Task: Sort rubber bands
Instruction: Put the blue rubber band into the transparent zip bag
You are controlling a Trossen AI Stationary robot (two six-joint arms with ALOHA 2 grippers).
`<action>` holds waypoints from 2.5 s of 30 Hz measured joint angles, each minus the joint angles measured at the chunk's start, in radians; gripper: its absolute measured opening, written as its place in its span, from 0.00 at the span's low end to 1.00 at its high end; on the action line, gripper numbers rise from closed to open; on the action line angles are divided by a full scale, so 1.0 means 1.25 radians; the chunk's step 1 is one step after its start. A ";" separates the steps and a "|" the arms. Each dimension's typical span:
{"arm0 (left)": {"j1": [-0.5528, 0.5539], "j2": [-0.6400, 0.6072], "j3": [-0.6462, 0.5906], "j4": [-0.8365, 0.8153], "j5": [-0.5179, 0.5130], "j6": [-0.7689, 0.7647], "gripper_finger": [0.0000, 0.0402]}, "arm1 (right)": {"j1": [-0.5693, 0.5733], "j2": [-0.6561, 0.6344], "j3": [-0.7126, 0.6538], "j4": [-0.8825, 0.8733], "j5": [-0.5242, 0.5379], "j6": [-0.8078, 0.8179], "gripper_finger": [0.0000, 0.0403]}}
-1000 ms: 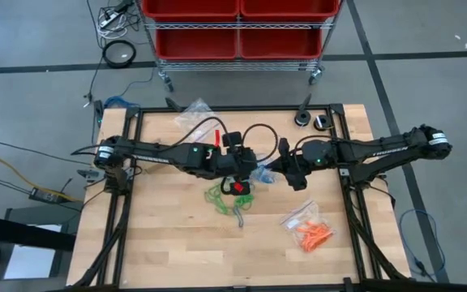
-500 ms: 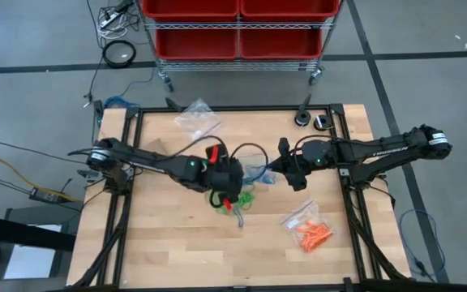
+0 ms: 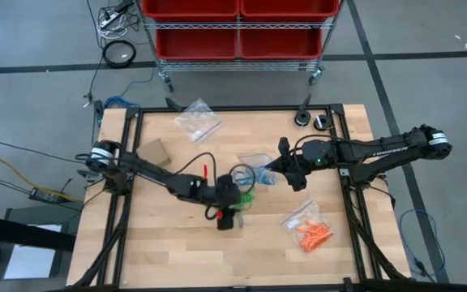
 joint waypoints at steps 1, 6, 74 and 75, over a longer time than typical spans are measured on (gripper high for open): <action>-0.007 0.005 -0.007 0.013 0.004 0.012 0.43 | 0.000 0.000 0.000 0.002 0.000 0.000 0.00; -0.023 0.045 -0.012 0.055 0.005 0.041 0.41 | 0.000 0.000 0.000 0.004 -0.001 0.017 0.00; -0.077 0.085 0.108 -0.209 -0.025 0.148 0.48 | 0.001 0.000 0.000 0.019 -0.036 0.063 0.00; -0.074 0.085 0.090 -0.195 -0.025 0.147 0.49 | 0.001 0.000 0.000 0.020 -0.036 0.063 0.00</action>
